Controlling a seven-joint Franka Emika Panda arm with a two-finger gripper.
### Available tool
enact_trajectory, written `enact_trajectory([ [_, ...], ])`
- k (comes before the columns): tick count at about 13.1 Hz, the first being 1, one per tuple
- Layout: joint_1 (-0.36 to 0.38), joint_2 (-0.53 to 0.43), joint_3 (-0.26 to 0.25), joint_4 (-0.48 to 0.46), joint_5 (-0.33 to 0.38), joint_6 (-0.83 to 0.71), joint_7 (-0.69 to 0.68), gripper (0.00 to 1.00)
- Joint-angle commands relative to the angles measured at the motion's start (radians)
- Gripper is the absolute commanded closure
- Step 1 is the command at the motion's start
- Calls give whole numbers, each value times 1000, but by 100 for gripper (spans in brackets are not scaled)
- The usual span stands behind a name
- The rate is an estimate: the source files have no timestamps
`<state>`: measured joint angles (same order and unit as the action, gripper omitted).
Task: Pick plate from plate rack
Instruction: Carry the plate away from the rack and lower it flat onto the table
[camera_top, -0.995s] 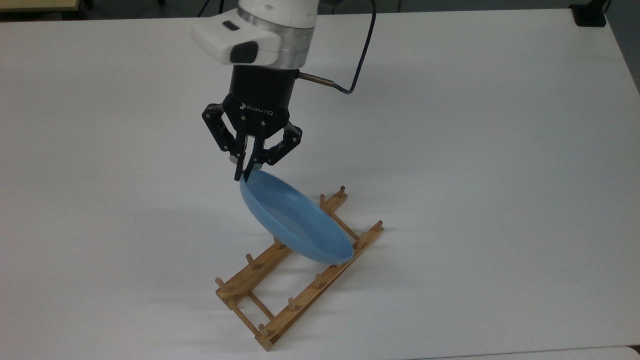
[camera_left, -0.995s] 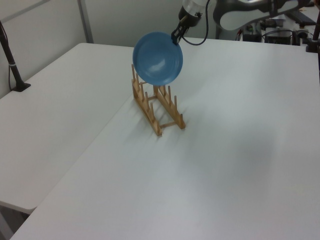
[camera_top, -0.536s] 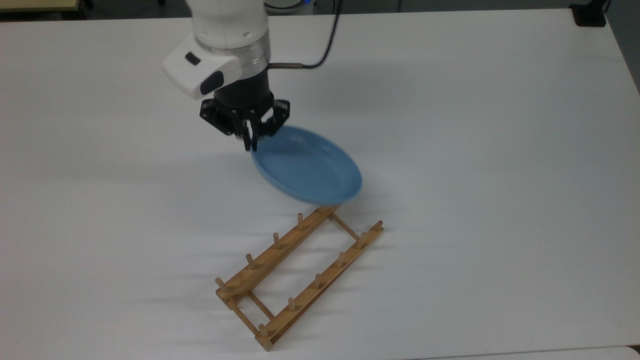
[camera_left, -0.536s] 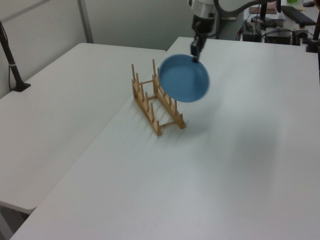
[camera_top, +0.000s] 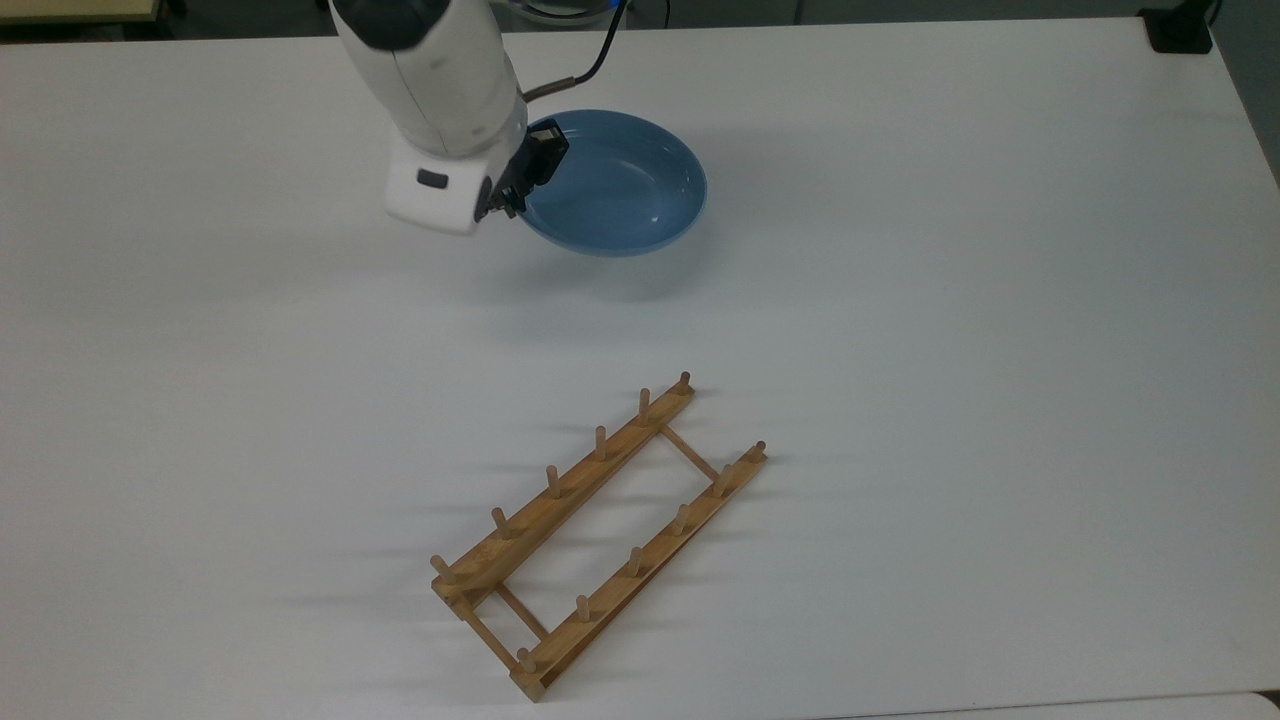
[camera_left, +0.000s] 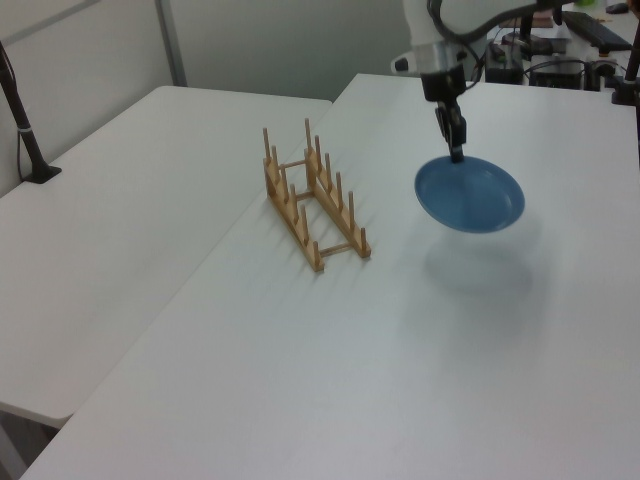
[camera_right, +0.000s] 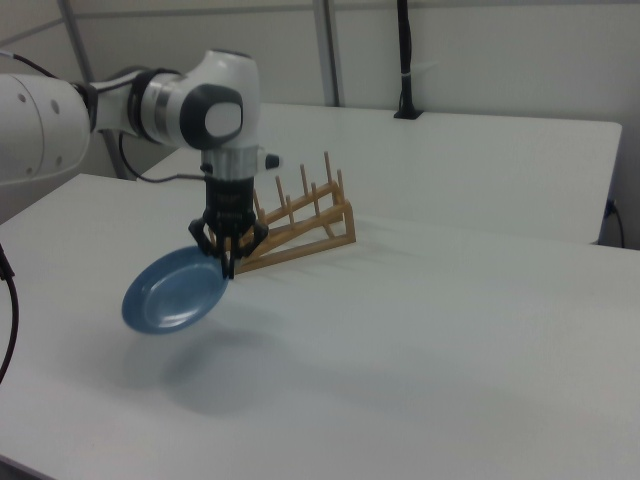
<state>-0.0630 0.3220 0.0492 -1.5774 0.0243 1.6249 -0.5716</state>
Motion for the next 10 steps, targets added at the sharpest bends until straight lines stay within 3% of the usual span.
enact_trajectory([
  [1,14,6,3,-90,-55,36,-48,100],
  [3,37,37,6,-128,-128,76,-56,100],
  [7,54,63,6,-151,-152,108,-63,100],
  [8,55,65,6,-150,-152,110,-51,86],
  [10,57,63,6,-147,-152,109,4,49],
])
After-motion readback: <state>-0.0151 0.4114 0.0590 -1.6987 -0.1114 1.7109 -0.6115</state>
